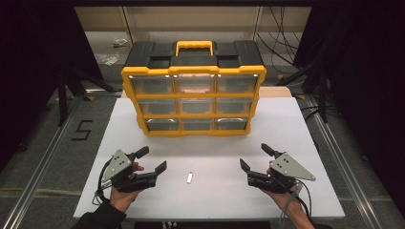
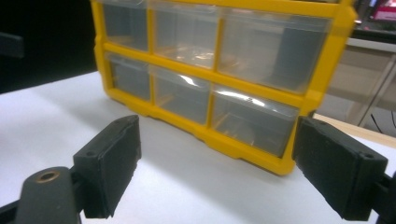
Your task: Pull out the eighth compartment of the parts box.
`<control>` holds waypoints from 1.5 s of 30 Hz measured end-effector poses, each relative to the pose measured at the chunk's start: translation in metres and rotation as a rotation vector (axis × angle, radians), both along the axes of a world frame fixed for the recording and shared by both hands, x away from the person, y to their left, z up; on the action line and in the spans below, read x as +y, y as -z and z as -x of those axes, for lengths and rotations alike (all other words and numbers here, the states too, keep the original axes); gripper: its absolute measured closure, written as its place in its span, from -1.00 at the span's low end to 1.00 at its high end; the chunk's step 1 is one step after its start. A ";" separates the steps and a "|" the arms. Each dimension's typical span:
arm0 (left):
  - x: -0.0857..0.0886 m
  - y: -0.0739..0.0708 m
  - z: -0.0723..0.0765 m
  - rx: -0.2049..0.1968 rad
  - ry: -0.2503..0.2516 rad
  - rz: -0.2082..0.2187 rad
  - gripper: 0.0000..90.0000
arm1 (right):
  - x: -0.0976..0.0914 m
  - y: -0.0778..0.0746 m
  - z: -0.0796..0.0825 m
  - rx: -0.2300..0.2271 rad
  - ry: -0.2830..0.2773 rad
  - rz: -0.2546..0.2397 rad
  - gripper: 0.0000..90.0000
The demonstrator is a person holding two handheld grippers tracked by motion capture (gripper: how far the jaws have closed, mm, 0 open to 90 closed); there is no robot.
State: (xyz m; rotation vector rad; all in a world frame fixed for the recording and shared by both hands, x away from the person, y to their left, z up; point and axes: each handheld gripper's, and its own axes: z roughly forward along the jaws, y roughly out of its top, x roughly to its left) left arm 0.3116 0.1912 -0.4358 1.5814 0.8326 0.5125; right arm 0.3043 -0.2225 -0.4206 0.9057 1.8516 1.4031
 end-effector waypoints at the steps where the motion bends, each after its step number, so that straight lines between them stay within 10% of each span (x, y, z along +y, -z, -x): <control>1: 0.000 0.000 0.000 0.001 0.000 0.001 -0.65 | 0.001 0.000 0.000 -0.001 -0.002 0.004 -0.63; 26: 0.000 0.001 -0.001 0.002 -0.005 -0.008 -0.65 | 0.032 -0.012 -0.017 -0.169 -0.033 0.313 -0.57; 45: 0.000 0.001 -0.001 0.002 -0.002 -0.007 -0.65 | 0.054 -0.016 -0.033 -0.271 -0.028 0.458 -0.53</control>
